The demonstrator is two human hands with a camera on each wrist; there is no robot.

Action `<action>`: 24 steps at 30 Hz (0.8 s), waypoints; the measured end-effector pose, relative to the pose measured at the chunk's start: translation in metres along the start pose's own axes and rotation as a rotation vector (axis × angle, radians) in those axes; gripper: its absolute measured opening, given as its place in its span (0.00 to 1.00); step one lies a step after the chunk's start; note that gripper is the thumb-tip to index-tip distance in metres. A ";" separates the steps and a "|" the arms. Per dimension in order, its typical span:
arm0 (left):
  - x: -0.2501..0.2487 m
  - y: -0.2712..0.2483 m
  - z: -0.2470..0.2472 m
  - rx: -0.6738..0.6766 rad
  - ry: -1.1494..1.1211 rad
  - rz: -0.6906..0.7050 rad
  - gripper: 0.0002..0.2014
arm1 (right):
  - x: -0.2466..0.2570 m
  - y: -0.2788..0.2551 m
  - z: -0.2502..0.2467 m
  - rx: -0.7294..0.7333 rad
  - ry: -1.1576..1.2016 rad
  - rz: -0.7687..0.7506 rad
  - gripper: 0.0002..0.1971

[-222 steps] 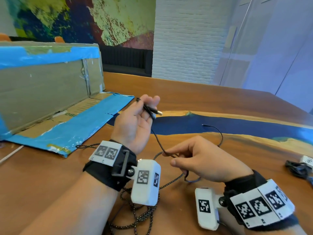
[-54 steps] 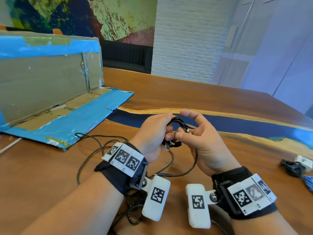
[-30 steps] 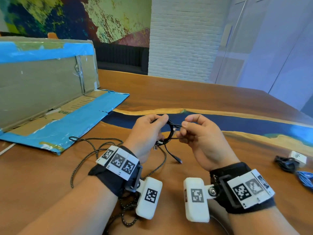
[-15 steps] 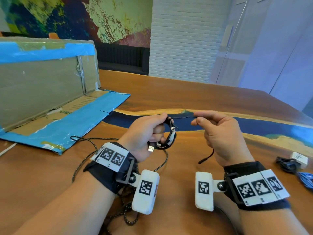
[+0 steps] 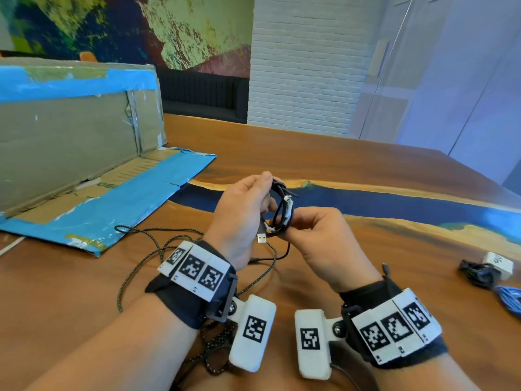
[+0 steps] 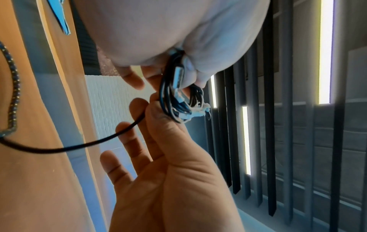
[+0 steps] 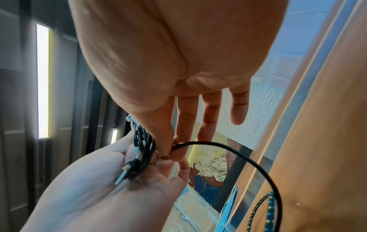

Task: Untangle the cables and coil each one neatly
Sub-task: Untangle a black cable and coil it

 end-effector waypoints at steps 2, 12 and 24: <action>0.000 0.000 0.000 0.003 0.040 0.003 0.16 | -0.002 0.001 0.000 -0.010 -0.010 0.023 0.05; 0.002 -0.003 -0.002 0.012 0.283 0.038 0.17 | 0.002 -0.001 -0.009 -0.283 0.091 -0.064 0.07; 0.018 -0.002 -0.004 -0.029 0.329 0.073 0.13 | 0.008 -0.006 -0.004 -0.062 -0.382 0.040 0.09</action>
Point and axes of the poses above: each hand's wrist, its own y-axis towards the middle knuckle, its own z-axis out of the palm, x = y × z, the point moved 1 cm from there along y, towards the middle knuckle, and after that the axes turned 14 degrees about z, right-handed, at the moved point
